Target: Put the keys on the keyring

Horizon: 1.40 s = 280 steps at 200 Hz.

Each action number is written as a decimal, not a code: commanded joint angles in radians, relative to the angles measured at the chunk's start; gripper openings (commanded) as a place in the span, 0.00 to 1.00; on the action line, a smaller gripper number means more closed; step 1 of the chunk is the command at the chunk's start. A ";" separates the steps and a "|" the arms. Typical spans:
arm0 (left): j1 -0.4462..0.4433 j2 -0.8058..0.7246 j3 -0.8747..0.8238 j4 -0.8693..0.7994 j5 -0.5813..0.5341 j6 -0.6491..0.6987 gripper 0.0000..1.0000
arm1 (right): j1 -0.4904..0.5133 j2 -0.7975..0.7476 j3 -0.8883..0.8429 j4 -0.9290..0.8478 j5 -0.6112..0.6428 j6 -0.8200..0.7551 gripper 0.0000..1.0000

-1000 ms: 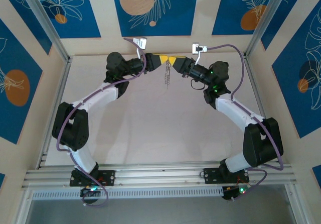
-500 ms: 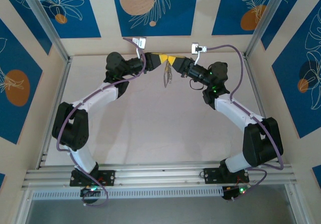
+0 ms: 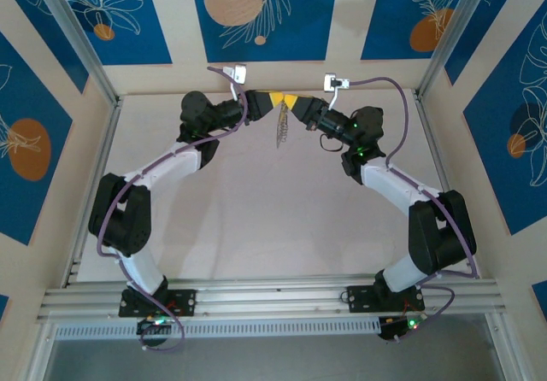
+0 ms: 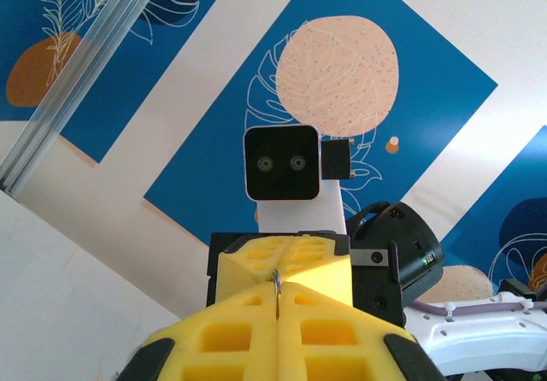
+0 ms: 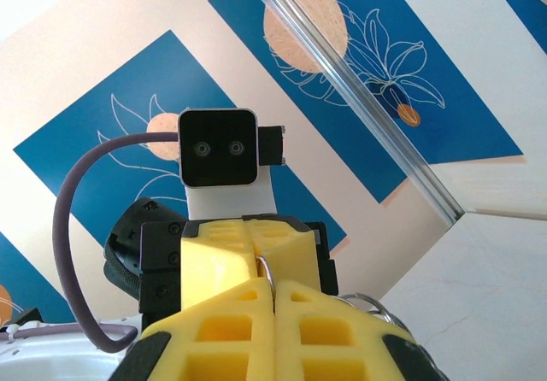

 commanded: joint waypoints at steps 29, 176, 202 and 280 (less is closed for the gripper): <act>0.003 0.003 0.020 0.049 0.024 -0.011 0.26 | -0.020 0.018 0.058 -0.087 -0.058 -0.036 0.00; 0.132 0.141 0.301 -0.326 0.255 0.180 0.51 | -0.223 0.206 0.414 -0.529 -0.549 -0.260 0.00; 0.143 0.181 0.386 -0.487 0.297 0.282 0.51 | -0.228 0.276 0.515 -0.668 -0.617 -0.345 0.00; 0.151 0.292 0.679 -1.224 0.283 0.824 0.52 | -0.216 0.446 0.721 -0.947 -0.710 -0.502 0.00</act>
